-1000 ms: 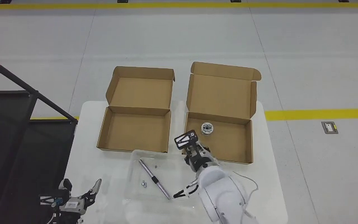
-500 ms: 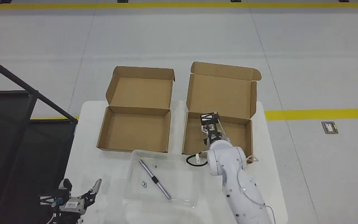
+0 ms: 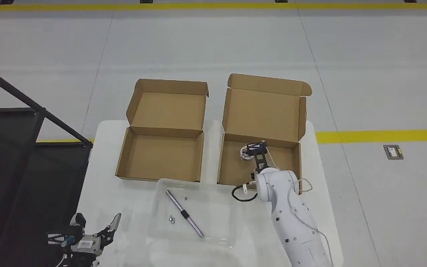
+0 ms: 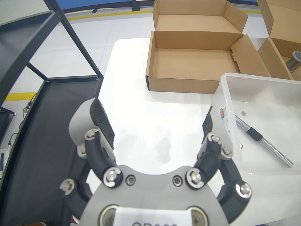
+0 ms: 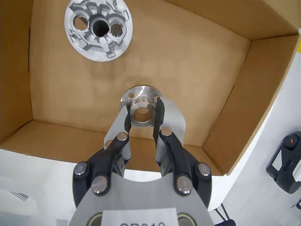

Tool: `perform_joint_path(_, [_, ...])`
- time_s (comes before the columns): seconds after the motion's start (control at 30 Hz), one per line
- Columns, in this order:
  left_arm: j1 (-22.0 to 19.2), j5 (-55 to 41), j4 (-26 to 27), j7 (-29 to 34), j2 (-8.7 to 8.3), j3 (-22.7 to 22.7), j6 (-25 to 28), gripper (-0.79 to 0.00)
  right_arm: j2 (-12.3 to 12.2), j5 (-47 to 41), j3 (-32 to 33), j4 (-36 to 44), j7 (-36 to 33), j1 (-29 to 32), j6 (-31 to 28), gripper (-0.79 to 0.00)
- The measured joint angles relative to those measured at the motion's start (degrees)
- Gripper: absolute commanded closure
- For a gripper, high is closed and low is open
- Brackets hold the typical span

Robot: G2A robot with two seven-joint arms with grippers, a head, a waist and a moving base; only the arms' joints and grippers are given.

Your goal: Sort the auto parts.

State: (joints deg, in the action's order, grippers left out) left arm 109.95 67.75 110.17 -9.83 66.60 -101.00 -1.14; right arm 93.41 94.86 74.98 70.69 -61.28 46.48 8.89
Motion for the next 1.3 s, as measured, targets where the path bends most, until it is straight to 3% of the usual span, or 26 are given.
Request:
perform_joint_path(0.07, [0.0, 0.0, 0.0, 0.0, 0.0, 0.0, 0.0, -0.785, 0.0, -0.12, 0.0, -1.25, 0.22, -0.34, -0.06, -0.052])
perform_joint_path(0.33, [0.0, 0.0, 0.0, 0.0, 0.0, 0.0, 0.0, -0.785, 0.3, -0.66, -0.94, -4.96, 0.49, -1.48, 1.07, -0.071])
perform_joint_path(0.53, [0.0, 0.0, 0.0, 0.0, 0.0, 0.0, 0.0, -0.785, 0.42, -1.44, -1.08, -6.45, 1.62, -1.85, 1.67, -0.431])
perform_joint_path(0.63, [0.0, 0.0, 0.0, 0.0, 0.0, 0.0, 0.0, -0.785, 0.33, -1.11, -1.02, -4.64, 2.15, -0.88, 2.08, -0.459])
perform_joint_path(0.83, [0.0, 0.0, 0.0, 0.0, 0.0, 0.0, 0.0, -0.785, 0.05, 0.12, -1.46, 4.51, 2.85, 3.67, 1.39, -0.514])
perform_joint_path(0.97, [0.0, 0.0, 0.0, 0.0, 0.0, 0.0, 0.0, -0.785, -0.18, 1.22, -3.04, 15.93, 4.66, 9.52, -0.45, -0.548])
perform_joint_path(1.17, [0.0, 0.0, 0.0, 0.0, 0.0, 0.0, 0.0, -0.785, -1.08, 1.38, -6.0, 34.14, 13.03, 20.34, -9.88, -0.576])
perform_joint_path(1.3, [-0.17, -0.08, 0.07, -0.13, 0.03, 0.06, 0.05, -0.785, -1.89, 3.98, -7.78, 41.97, 21.3, 26.39, -15.45, -0.606])
